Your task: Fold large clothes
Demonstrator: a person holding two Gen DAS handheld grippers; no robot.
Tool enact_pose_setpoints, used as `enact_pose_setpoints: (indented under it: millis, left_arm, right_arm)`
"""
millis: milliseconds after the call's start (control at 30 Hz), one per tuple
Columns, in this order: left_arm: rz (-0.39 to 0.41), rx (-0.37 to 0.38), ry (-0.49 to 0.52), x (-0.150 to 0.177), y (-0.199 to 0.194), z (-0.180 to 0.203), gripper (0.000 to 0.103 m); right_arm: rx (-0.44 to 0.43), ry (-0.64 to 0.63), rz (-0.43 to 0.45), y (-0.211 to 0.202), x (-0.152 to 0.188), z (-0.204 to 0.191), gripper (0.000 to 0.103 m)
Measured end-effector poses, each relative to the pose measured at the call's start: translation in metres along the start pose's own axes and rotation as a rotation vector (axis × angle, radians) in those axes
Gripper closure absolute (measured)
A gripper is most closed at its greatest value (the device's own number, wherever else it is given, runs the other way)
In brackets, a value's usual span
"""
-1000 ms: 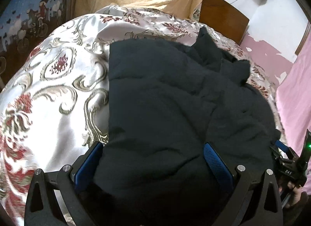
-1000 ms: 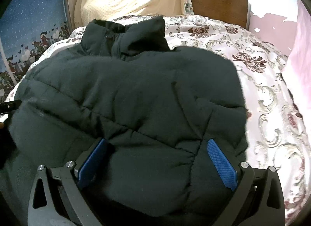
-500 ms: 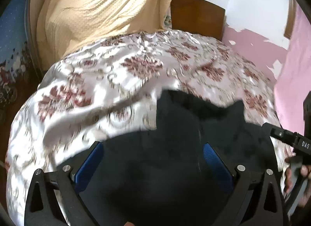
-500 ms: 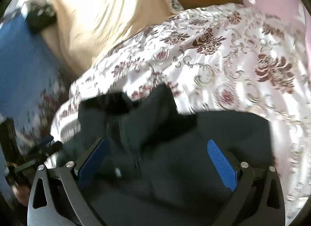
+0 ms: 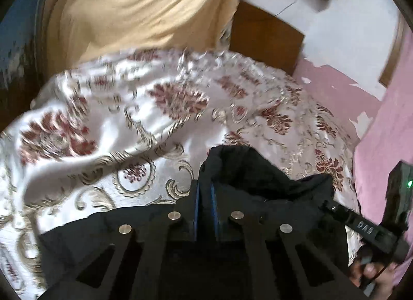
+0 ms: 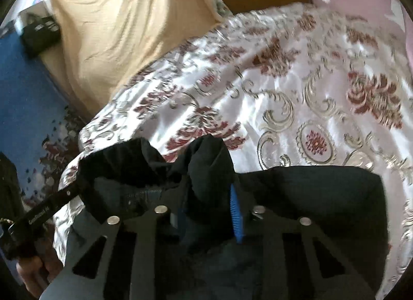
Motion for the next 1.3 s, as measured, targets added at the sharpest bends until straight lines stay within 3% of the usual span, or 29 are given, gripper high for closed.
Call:
enact_pose_setpoints:
  millis: [267,400,533,700,967,1100,1300]
  left_arm:
    - [0.141,0.101,0.019,0.009,-0.131,0.018,0.096]
    - [0.196,0.155,0.052,0.040,-0.200,0.032,0.096]
    - [0.201,0.168,0.073,0.075,-0.237,0.037,0.096]
    - [0.168,0.146,0.099,0.124,-0.242,0.035,0.097]
    - [0.041,0.068,0.041,0.180,-0.186,0.000,0.097]
    - [0.018,0.068,0.025,0.184,-0.170,-0.007,0.097]
    - [0.047,0.052,0.051,0.186,-0.173,-0.005,0.097]
  right_arm:
    - [-0.127,-0.094,0.150,-0.133,0.003,-0.004,0.085]
    - [-0.151,-0.166,0.232,-0.202,0.037,-0.005,0.086]
    - [-0.133,-0.240,0.285,-0.252,0.084,-0.001,0.087]
    - [-0.092,-0.251,0.263,-0.267,0.129,0.014,0.089]
    - [-0.005,-0.271,0.118,-0.213,0.171,0.033,0.090]
    - [-0.017,-0.236,0.079,-0.192,0.176,0.040,0.091]
    - [-0.029,-0.259,0.108,-0.217,0.154,0.041,0.088]
Point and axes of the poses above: each gripper's, at about its wrist camera, not at the fingertips, and y roughly the way its jaws point, z to its right, x to its underside, the point moved 5 cm from there along y, roughly the way its jaws point, and after that the axes turned 10 degrees about z, right-handed, at the moved point
